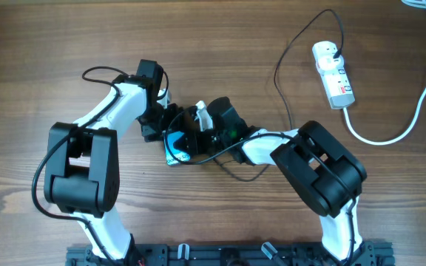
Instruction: Plug charger to phone and switch on socket
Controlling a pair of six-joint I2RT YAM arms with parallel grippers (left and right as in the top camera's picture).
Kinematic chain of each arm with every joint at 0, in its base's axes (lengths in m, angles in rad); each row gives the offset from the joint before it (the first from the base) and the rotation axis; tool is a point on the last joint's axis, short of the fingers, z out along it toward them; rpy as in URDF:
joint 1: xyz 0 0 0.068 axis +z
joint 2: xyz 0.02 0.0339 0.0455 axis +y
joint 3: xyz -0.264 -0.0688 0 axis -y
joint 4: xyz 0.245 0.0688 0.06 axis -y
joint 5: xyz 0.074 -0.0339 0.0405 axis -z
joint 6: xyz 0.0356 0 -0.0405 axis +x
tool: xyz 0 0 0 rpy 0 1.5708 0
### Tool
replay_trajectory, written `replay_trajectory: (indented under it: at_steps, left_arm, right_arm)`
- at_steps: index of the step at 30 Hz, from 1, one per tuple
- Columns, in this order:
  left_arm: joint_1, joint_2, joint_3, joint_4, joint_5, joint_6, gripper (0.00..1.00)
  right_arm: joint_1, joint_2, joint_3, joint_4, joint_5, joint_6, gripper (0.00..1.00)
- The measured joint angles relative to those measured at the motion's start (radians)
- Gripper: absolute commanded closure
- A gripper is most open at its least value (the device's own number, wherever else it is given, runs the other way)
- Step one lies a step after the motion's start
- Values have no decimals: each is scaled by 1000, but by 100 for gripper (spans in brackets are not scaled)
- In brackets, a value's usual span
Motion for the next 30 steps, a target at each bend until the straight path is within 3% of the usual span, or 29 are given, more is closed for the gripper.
replay_trajectory:
  at_steps: [3,5,15,22,26,30]
  left_arm:
    - [0,0,0,1,13,-2,9]
    - [0,0,1,1,21,-12,0]
    - [7,-4,2,2,45,-37,1]
    - [5,-25,-11,21,105,4,8]
    - [5,-89,-13,45,138,32,13]
    - [10,-240,-13,53,173,49,18]
  right_arm:
    - [3,5,0,14,-11,11,96]
    - [2,3,0,22,-31,47,96]
    - [-11,0,0,37,-49,67,96]
    - [-55,26,-26,129,-186,119,96]
    - [-104,45,-44,313,-283,227,96]
    - [-146,56,-54,684,-411,449,96]
